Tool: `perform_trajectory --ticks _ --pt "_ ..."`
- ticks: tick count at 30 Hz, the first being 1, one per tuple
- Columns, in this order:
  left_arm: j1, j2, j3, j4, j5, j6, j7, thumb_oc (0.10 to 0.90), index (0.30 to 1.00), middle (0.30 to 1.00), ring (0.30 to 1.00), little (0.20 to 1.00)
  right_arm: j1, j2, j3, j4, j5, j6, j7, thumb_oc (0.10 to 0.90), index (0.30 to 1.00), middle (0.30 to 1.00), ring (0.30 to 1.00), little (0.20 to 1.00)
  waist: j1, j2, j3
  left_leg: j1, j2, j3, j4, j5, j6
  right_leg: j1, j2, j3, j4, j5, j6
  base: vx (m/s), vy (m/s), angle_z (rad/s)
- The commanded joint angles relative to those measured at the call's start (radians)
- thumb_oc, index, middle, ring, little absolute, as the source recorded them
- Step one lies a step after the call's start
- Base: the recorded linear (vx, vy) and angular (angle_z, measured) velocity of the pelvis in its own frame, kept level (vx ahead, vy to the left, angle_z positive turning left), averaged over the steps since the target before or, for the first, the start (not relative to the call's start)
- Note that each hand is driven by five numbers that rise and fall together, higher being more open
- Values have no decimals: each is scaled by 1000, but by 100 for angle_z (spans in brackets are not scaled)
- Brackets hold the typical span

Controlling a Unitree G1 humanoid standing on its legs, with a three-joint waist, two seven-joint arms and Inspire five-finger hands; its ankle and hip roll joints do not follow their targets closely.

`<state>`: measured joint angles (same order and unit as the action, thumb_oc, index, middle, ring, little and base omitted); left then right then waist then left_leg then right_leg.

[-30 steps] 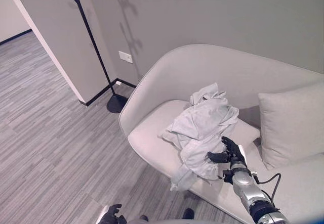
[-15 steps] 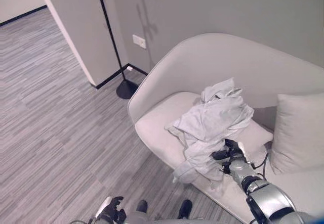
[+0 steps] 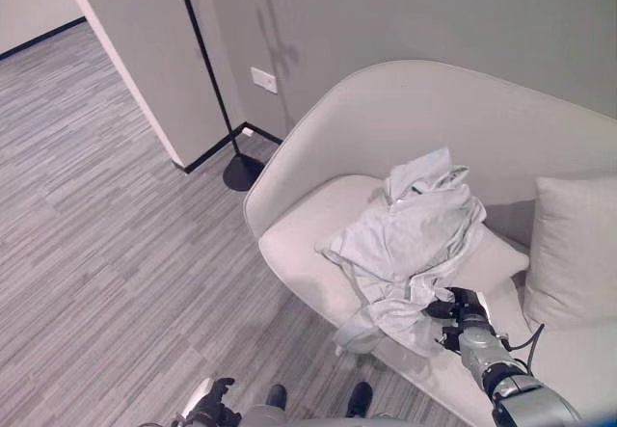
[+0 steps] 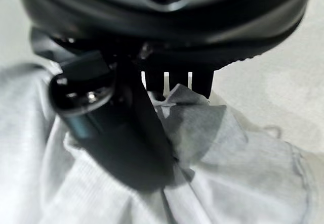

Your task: Hang the clothes on the sofa on the clothes rack.

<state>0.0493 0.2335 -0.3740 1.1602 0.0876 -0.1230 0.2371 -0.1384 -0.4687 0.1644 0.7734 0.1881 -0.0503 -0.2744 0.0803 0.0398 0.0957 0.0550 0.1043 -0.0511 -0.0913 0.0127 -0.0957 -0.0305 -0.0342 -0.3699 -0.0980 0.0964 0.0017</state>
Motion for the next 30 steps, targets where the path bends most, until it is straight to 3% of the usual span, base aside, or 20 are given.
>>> perform_trajectory --ticks 1,6,9,12,14,15,22,30 --pt "-57 -15 27 2 -53 -46 14 800 900 900 900 900 5 -146 -142 -135 -179 -52 -126 400 300 300 300 300 -21 -67 -16 57 2 78 4 -55 -12 79 -83 64 11 -75 121 -2 -13 -33" --pt "-62 46 102 -196 -67 -70 28 800 900 900 900 900 52 -319 -335 -421 -397 -32 -197 400 300 300 300 300 -42 -70 -34 103 7 117 4 -73 1 90 -75 106 11 -71 122 -7 -14 -33" --pt "-55 96 138 -398 -96 -88 9 800 900 900 900 900 53 -434 -449 -584 -531 -18 -213 400 300 300 300 300 -48 -69 -45 125 6 140 4 -81 7 93 -69 133 11 -71 122 -5 0 -39" --pt "-55 139 153 -592 -130 -117 -17 800 900 900 900 900 -12 -543 -492 -643 -585 -18 -226 400 300 300 300 300 -50 -72 -57 134 4 146 5 -83 10 98 -67 143 11 -71 123 -20 -1 -28" --pt "-58 146 155 -616 -134 -124 -20 800 900 900 900 900 -35 -554 -489 -649 -582 -22 -230 400 300 300 300 300 -50 -72 -61 136 4 146 5 -85 11 99 -67 144 11 -72 123 -4 -2 -10" --pt "-61 161 162 -717 -164 -139 -26 800 900 900 900 900 -107 -589 -463 -664 -572 -32 -226 400 300 300 300 300 -47 -77 -70 142 4 148 5 -89 12 105 -66 148 11 -73 123 -7 -6 -10" --pt "-102 199 172 -973 -187 -176 -7 800 900 900 900 900 -458 -696 -266 -638 -535 -37 -238 400 300 300 300 300 -28 -100 -88 160 5 150 4 -94 14 118 -59 156 11 -73 119 -10 -7 -4" --pt "-189 256 149 -1186 -204 -223 -15 800 900 900 900 900 -967 -719 34 -538 -449 -40 -271 400 300 300 300 300 -26 -118 -106 168 6 141 4 -94 9 137 -53 154 11 -79 111 -2 -2 2"
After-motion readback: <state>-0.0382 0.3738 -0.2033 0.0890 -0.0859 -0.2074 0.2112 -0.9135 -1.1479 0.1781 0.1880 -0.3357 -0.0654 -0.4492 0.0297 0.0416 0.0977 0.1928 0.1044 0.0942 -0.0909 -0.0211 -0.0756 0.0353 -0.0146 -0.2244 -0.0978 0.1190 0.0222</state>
